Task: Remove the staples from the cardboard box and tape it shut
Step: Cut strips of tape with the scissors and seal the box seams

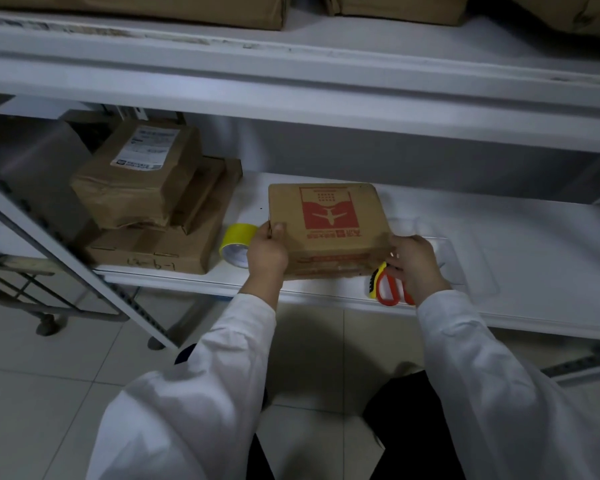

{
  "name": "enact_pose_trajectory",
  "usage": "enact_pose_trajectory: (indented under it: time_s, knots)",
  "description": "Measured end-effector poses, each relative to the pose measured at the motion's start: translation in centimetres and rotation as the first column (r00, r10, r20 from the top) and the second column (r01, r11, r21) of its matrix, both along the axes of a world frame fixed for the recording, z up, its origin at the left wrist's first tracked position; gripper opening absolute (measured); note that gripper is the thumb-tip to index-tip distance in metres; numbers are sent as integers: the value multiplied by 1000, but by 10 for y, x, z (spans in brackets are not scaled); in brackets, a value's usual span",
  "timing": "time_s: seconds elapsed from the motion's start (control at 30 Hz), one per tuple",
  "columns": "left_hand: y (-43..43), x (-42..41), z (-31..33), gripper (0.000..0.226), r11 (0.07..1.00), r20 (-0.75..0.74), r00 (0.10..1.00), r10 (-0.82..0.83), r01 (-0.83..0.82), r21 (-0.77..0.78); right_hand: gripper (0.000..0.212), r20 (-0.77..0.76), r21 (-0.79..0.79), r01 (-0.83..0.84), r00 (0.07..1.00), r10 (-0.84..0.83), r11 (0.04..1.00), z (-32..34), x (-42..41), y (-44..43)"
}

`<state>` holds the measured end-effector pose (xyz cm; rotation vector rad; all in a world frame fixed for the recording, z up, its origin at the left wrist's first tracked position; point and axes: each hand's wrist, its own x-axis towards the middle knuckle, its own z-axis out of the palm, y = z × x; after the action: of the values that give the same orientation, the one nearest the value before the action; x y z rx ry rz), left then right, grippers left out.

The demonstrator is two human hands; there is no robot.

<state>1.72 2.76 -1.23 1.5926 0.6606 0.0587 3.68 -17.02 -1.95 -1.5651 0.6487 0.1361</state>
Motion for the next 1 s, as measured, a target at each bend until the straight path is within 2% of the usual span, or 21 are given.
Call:
enact_pose_trajectory:
  time_s: [0.07,0.1,0.13,0.17,0.2,0.23,0.27,0.3,0.37,0.4,0.5,0.63,1.0]
  knots:
    - [-2,-1,3,32,999,-16,999,-32,32,-6,29,13,8,12,1000,-12,1000,0,-3,-1]
    - [-3,-1,3,31,999,-12,999,-35,35,-12,31,28,-70,10,1000,-8,997,-4,-6,-2]
    - [-3,-1,3,31,999,-6,999,-35,35,-6,30,40,-240,-14,999,24,971,-11,-8,-3]
    - [-2,-1,2,30,999,-10,999,-35,35,10,29,43,-452,-69,994,99,889,-17,-14,-3]
    - [-2,-1,2,31,999,-19,999,-36,36,28,30,18,-639,-157,975,219,753,-23,-21,-2]
    - [-2,-1,2,31,999,-27,999,-37,38,39,38,-50,-755,-262,937,347,601,-32,-27,-1]
    - [-2,-1,1,31,998,-31,999,-37,39,46,54,-153,-801,-368,888,433,473,-40,-31,-1]
    - [-2,0,1,31,998,-32,999,-38,40,51,73,-252,-792,-456,850,463,406,-48,-33,-1]
    - [-3,0,1,32,996,-41,998,-47,50,68,93,-342,-750,-531,822,455,395,-56,-35,-3]
    - [-2,1,1,32,996,-47,998,-47,51,74,93,-366,-748,-546,813,453,376,-57,-35,-3]
    - [-1,4,-1,32,996,-51,998,-38,42,73,77,-442,-788,-570,787,430,233,-64,-35,-6]
    - [-2,7,0,33,995,-55,997,-49,54,82,68,-458,-810,-556,799,390,187,-68,-35,-3]
    - [-1,12,3,33,990,-40,996,-79,83,116,65,-451,-818,-528,835,314,229,-71,-26,-4]
